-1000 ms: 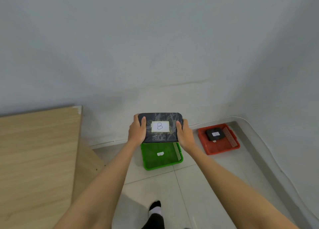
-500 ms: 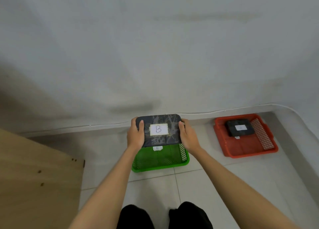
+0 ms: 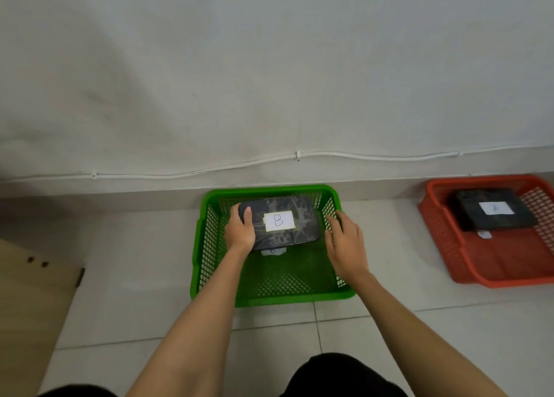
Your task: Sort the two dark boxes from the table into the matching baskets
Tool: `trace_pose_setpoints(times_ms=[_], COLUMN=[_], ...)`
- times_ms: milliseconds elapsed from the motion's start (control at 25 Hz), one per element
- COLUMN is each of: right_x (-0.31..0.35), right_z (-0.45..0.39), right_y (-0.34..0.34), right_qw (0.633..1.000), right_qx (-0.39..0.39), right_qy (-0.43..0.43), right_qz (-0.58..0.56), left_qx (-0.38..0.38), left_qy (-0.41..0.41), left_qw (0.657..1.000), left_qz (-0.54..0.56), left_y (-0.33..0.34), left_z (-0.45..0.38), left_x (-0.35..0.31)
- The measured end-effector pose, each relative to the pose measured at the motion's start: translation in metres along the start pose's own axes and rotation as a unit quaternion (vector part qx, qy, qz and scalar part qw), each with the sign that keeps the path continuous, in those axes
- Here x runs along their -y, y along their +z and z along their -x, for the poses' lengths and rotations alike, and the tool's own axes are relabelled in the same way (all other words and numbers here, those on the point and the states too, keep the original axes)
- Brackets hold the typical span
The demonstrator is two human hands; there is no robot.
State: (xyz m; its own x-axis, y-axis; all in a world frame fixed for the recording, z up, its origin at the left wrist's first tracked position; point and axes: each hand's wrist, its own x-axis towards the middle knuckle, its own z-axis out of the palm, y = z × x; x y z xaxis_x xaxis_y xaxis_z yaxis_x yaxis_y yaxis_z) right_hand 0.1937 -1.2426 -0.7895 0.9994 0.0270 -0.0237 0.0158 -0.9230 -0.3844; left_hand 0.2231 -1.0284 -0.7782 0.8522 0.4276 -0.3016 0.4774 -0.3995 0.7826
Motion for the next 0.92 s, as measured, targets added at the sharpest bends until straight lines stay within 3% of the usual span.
trace_pose_setpoints(times_ms=[160, 440, 680, 920], right_x=[-0.009, -0.011, -0.010, -0.008], right_z=[0.003, -0.003, -0.002, -0.001], right_y=[0.018, 0.023, 0.021, 0.010], right_qw=[0.999, 0.999, 0.999, 0.999], right_qx=[-0.012, -0.014, -0.023, 0.028], right_qy=[-0.002, 0.010, 0.007, 0.003], right_qz=[0.050, 0.037, 0.024, 0.033], left_qx=[0.008, 0.005, 0.012, 0.007], left_qy=[-0.037, -0.108, -0.098, -0.060], left_qw=[0.999, 0.993, 0.995, 0.998], left_qz=[-0.009, 0.047, 0.002, -0.037], left_y=[0.018, 0.041, 0.045, 0.020], left_z=[-0.023, -0.044, -0.049, -0.048], left_x=[0.007, 0.003, 0.005, -0.006])
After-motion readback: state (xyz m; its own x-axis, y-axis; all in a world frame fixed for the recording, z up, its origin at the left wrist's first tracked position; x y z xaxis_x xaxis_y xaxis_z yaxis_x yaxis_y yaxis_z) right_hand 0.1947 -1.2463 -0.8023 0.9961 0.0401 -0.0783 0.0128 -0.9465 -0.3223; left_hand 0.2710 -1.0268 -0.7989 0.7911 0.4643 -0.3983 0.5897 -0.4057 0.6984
